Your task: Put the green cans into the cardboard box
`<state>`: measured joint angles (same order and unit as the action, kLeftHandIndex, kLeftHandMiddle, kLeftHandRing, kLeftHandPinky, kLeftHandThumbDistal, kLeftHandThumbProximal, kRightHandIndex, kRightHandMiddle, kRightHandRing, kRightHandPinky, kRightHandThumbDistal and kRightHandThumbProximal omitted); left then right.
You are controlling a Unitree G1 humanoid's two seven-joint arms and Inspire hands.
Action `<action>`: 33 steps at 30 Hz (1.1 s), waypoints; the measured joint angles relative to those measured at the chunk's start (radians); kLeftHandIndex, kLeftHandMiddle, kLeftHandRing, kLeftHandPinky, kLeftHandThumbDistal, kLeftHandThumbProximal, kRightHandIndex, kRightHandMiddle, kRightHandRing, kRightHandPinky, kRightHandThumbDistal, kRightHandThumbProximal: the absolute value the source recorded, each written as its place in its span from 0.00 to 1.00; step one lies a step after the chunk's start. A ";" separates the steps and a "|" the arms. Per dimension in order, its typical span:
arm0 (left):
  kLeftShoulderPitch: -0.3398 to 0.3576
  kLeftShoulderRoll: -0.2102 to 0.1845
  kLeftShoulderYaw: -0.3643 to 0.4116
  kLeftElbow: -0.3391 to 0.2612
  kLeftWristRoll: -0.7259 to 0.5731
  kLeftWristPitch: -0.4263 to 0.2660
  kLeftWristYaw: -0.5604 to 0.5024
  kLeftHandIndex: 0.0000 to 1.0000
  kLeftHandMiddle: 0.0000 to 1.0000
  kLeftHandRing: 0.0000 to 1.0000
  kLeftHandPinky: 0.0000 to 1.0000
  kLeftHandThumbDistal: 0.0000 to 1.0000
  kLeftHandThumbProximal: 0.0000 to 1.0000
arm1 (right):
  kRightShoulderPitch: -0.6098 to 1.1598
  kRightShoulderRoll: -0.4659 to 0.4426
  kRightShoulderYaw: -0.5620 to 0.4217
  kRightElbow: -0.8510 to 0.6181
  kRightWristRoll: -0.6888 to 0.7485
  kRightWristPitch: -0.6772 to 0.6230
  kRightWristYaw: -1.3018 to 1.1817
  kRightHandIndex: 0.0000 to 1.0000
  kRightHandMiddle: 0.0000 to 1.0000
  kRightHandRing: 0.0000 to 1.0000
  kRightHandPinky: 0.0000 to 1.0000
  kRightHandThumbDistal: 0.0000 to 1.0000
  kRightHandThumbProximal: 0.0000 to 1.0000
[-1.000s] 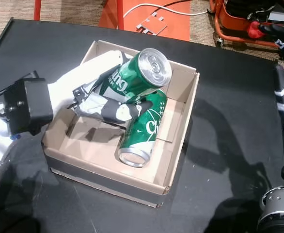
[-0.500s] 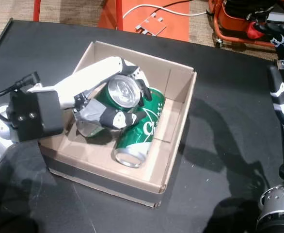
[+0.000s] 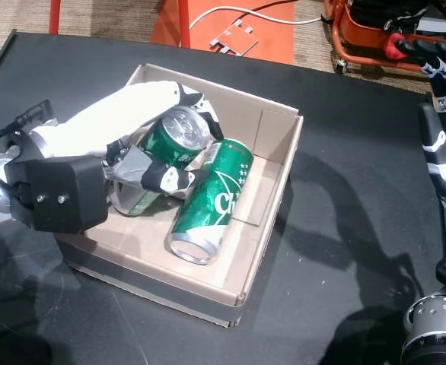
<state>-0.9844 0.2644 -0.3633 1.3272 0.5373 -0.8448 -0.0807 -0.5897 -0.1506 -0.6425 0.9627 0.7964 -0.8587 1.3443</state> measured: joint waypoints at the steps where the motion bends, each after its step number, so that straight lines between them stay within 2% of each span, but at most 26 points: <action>1: -0.002 0.001 -0.001 0.001 0.000 0.001 0.000 0.57 0.52 0.53 0.61 0.67 0.00 | -0.003 0.000 0.000 0.006 0.000 -0.001 0.002 0.74 0.66 0.67 0.66 0.79 0.54; 3: -0.008 0.002 -0.001 0.004 0.000 0.005 0.000 0.58 0.52 0.53 0.62 0.67 0.01 | -0.008 0.000 0.000 0.017 0.000 -0.001 0.003 0.74 0.65 0.66 0.65 0.82 0.51; 4: -0.012 0.004 -0.001 0.005 0.000 0.009 0.000 0.58 0.53 0.53 0.62 0.69 0.01 | -0.013 0.000 0.000 0.023 -0.001 -0.002 0.001 0.74 0.65 0.66 0.64 0.75 0.48; 7: -0.028 0.014 -0.002 0.006 0.001 0.015 0.000 0.60 0.55 0.56 0.65 0.73 0.08 | -0.027 0.000 0.003 0.032 -0.012 -0.003 -0.021 0.75 0.65 0.66 0.64 0.72 0.48; 8: -0.033 0.018 -0.004 0.006 0.003 0.015 0.004 0.65 0.59 0.61 0.68 0.77 0.09 | -0.031 0.000 0.004 0.034 -0.015 -0.004 -0.028 0.75 0.65 0.66 0.64 0.73 0.51; 9: -0.038 0.020 -0.005 0.006 0.005 0.014 0.009 0.72 0.69 0.69 0.73 0.84 0.16 | -0.033 0.000 0.004 0.036 -0.016 -0.005 -0.031 0.76 0.65 0.66 0.64 0.71 0.52; 10: -0.048 0.024 -0.008 0.006 0.009 0.011 0.020 0.76 0.73 0.73 0.76 0.84 0.19 | -0.035 0.000 0.005 0.040 -0.017 -0.006 -0.033 0.76 0.65 0.66 0.65 0.70 0.52; 11: -0.063 0.030 -0.013 0.005 0.019 0.001 0.037 0.81 0.79 0.78 0.79 0.96 0.25 | -0.038 0.000 0.005 0.046 -0.018 -0.006 -0.033 0.76 0.65 0.66 0.65 0.67 0.54; 12: -0.079 0.038 -0.017 0.004 0.029 -0.011 0.061 0.86 0.87 0.84 0.83 0.98 0.32 | -0.041 0.000 0.006 0.052 -0.018 -0.008 -0.033 0.76 0.65 0.66 0.65 0.66 0.54; 13: -0.102 0.047 -0.022 0.002 0.044 -0.019 0.090 0.90 0.90 0.87 0.84 1.00 0.34 | -0.044 0.000 0.006 0.059 -0.019 -0.012 -0.033 0.76 0.65 0.66 0.65 0.65 0.54; 16: -0.191 0.085 -0.048 -0.014 0.096 -0.039 0.201 0.98 0.91 0.91 0.89 1.00 0.41 | -0.054 0.000 0.007 0.076 -0.025 -0.020 -0.036 0.82 0.66 0.66 0.65 0.51 0.49; 18: -0.252 0.114 -0.063 -0.021 0.127 -0.055 0.262 0.98 0.90 0.91 0.88 1.00 0.36 | -0.065 0.000 0.009 0.086 -0.037 -0.021 -0.037 0.82 0.66 0.66 0.65 0.45 0.49; 20: -0.305 0.138 -0.065 -0.028 0.138 -0.066 0.298 0.93 0.90 0.90 0.87 1.00 0.36 | -0.077 0.000 0.013 0.099 -0.050 -0.023 -0.040 0.82 0.66 0.65 0.65 0.46 0.46; 22: -0.339 0.160 -0.067 -0.036 0.146 -0.080 0.335 0.97 0.91 0.91 0.89 0.99 0.36 | -0.084 0.001 0.020 0.114 -0.063 -0.028 -0.048 0.81 0.65 0.65 0.65 0.43 0.47; 24: -0.363 0.181 -0.071 -0.043 0.156 -0.095 0.359 0.97 0.88 0.89 0.88 1.00 0.35 | -0.090 0.003 0.025 0.125 -0.074 -0.038 -0.053 0.79 0.66 0.66 0.66 0.46 0.45; 25: -0.370 0.190 -0.072 -0.045 0.157 -0.100 0.370 0.97 0.88 0.90 0.88 1.00 0.35 | -0.095 0.006 0.026 0.133 -0.075 -0.038 -0.052 0.79 0.66 0.66 0.66 0.40 0.40; 26: -0.376 0.197 -0.072 -0.046 0.156 -0.103 0.377 0.97 0.88 0.90 0.88 1.00 0.36 | -0.100 0.008 0.026 0.141 -0.075 -0.034 -0.049 0.78 0.66 0.66 0.66 0.41 0.38; 27: -0.379 0.205 -0.072 -0.048 0.156 -0.107 0.380 0.96 0.88 0.89 0.88 1.00 0.37 | -0.107 0.008 0.027 0.150 -0.075 -0.025 -0.045 0.77 0.65 0.66 0.66 0.32 0.28; 28: -0.380 0.213 -0.072 -0.051 0.157 -0.109 0.386 0.95 0.89 0.89 0.87 1.00 0.38 | -0.113 0.009 0.029 0.155 -0.078 -0.019 -0.045 0.78 0.65 0.66 0.66 0.30 0.24; 29: -0.381 0.222 -0.072 -0.055 0.158 -0.112 0.398 0.95 0.89 0.89 0.87 1.00 0.38 | -0.117 0.010 0.032 0.157 -0.084 -0.014 -0.046 0.78 0.65 0.66 0.66 0.35 0.29; 30: -0.381 0.235 -0.072 -0.059 0.163 -0.118 0.417 0.95 0.90 0.89 0.87 1.00 0.37 | -0.120 0.010 0.035 0.159 -0.090 -0.007 -0.046 0.77 0.65 0.66 0.65 0.34 0.30; 31: -0.382 0.249 -0.072 -0.063 0.169 -0.123 0.440 0.95 0.90 0.89 0.87 1.00 0.37 | -0.121 0.010 0.036 0.160 -0.093 -0.001 -0.047 0.76 0.65 0.65 0.65 0.36 0.31; 32: -0.382 0.265 -0.072 -0.069 0.178 -0.128 0.468 0.96 0.91 0.89 0.87 0.95 0.37 | -0.122 0.011 0.037 0.161 -0.096 0.000 -0.052 0.76 0.65 0.65 0.65 0.44 0.36; 33: -0.381 0.284 -0.072 -0.078 0.188 -0.134 0.506 0.97 0.91 0.89 0.87 0.89 0.43 | -0.122 0.010 0.038 0.163 -0.099 0.000 -0.059 0.76 0.65 0.65 0.65 0.48 0.36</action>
<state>-1.3659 0.5480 -0.4351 1.2490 0.7254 -0.9783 0.4256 -0.7113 -0.1401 -0.6045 1.1260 0.6977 -0.8585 1.2856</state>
